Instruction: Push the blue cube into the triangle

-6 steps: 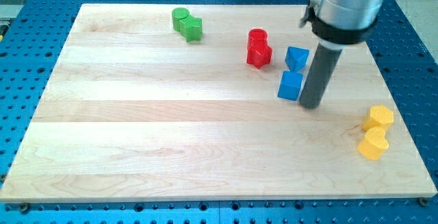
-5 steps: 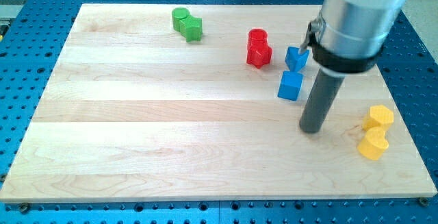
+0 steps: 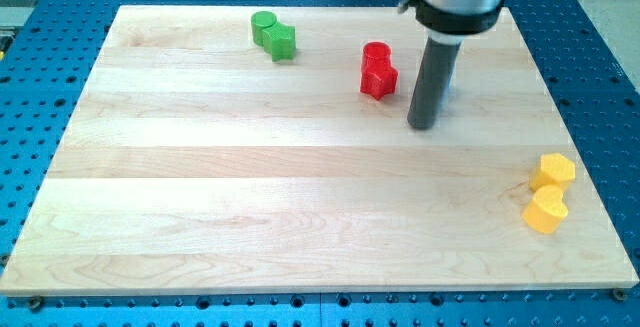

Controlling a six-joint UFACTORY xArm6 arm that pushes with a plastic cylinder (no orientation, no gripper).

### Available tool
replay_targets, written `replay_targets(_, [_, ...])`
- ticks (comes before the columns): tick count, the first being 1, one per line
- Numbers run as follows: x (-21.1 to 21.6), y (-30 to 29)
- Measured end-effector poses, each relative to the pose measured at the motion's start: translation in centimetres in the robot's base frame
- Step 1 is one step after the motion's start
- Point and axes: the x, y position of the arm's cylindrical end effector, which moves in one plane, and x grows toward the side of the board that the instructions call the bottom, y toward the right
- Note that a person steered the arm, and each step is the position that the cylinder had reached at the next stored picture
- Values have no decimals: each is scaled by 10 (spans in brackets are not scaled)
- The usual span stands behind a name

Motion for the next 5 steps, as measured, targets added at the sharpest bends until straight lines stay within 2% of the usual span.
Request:
replay_targets(1, [-4, 0])
replay_targets(2, [14, 0])
replay_targets(3, [52, 15])
replay_targets(4, [33, 53])
replay_targets(5, [-11, 60])
